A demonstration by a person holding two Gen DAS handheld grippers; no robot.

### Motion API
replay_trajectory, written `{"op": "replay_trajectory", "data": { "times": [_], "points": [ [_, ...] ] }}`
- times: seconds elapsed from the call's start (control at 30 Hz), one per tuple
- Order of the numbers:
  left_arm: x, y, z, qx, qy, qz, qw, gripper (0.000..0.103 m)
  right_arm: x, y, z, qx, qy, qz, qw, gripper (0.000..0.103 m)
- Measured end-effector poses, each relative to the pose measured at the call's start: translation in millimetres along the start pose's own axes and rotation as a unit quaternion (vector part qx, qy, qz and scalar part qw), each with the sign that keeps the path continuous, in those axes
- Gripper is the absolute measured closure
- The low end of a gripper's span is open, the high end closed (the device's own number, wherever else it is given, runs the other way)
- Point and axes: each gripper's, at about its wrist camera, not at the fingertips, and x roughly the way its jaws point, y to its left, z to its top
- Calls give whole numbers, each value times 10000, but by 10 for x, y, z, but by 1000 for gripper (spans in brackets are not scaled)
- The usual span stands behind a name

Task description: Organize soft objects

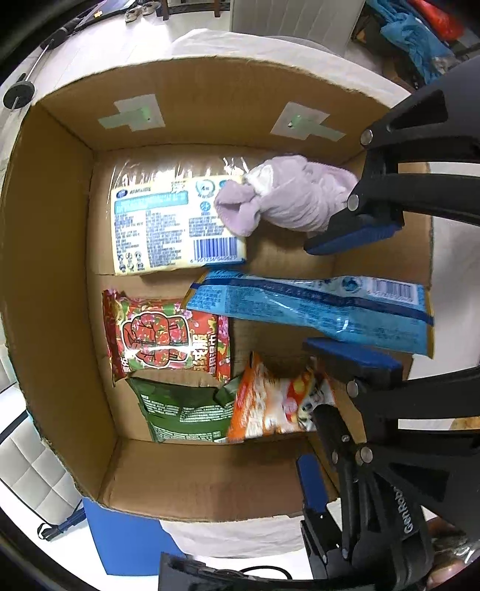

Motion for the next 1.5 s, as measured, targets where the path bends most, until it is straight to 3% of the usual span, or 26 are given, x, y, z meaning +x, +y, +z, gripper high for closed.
{"op": "replay_trajectory", "data": {
  "times": [0.13, 0.23, 0.33, 0.47, 0.57, 0.63, 0.93, 1.2, 1.5],
  "points": [
    [-131, -97, -86, 4, -157, 1, 9999, 36, -95, -36, -62, 20, -76, 62, 9999, 50],
    [-194, -87, -142, 5, -305, -12, 9995, 25, -184, -54, -138, 12, -154, 67, 9999, 50],
    [-290, -52, -223, -27, -527, 43, 9986, 17, -291, -65, -220, -35, -278, -28, 9996, 33],
    [-398, -63, -346, -55, -831, 202, 9963, 15, -423, -85, -291, -98, -427, -60, 9990, 11],
    [-474, -11, -422, -59, -1082, 285, 9937, 9, -507, -107, -353, -64, -536, -102, 9985, 9],
    [-515, -22, -483, -81, -1242, 322, 9917, 8, -516, -106, -371, -15, -579, -176, 9982, 1],
    [-602, 88, -601, -118, -1753, 507, 9831, 7, -523, -144, -475, 64, -742, -347, 9966, 0],
    [-661, 71, -733, -111, -1951, 715, 9781, 7, -599, -95, -565, -16, -861, -470, 9952, 0],
    [-1044, 3, -1136, -130, -2500, 765, 9651, 7, -948, -47, -866, -96, -1251, -414, 9912, 0]
  ]
}}
